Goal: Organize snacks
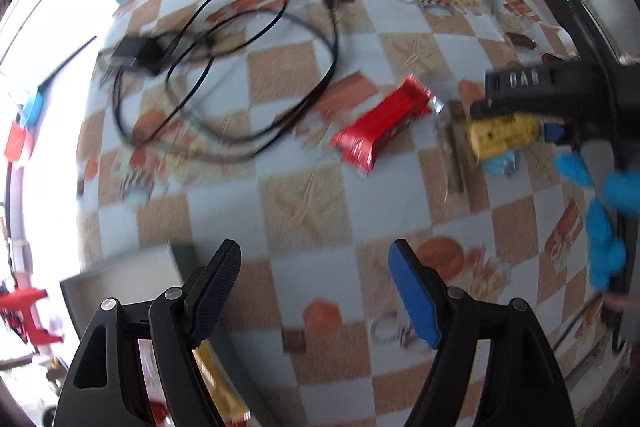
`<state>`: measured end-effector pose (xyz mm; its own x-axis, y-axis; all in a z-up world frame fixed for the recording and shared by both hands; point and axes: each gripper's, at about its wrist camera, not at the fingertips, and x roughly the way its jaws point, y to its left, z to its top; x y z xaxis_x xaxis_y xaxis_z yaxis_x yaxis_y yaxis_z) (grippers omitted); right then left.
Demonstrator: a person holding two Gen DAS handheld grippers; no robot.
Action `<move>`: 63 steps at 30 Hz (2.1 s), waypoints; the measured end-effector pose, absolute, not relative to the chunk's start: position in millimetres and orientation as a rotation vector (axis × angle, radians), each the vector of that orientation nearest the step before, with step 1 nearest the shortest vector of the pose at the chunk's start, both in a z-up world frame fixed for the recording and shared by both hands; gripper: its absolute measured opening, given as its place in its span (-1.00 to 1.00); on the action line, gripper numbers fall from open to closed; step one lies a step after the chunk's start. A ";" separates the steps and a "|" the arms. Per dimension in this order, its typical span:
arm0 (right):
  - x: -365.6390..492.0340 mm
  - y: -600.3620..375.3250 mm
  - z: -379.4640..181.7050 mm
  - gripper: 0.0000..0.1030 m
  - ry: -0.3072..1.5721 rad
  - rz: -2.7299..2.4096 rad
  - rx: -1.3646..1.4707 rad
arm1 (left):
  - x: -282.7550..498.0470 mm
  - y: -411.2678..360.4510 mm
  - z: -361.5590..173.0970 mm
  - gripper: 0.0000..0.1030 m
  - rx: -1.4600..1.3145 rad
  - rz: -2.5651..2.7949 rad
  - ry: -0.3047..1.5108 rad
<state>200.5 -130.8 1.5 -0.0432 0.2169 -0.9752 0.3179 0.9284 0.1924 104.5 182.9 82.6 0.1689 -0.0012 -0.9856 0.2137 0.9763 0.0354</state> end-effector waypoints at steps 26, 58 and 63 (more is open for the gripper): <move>141.9 -118.3 15.0 0.21 1.626 0.169 0.269 | 149.0 138.9 25.1 -0.50 0.226 -0.231 1.456; 29.1 -136.7 -17.1 0.83 1.770 -0.185 0.617 | 48.4 214.7 20.3 0.52 0.105 -0.072 1.586; 11.5 -120.0 -19.1 0.83 1.790 -0.137 0.438 | 42.8 193.1 5.9 0.53 0.101 -0.072 1.585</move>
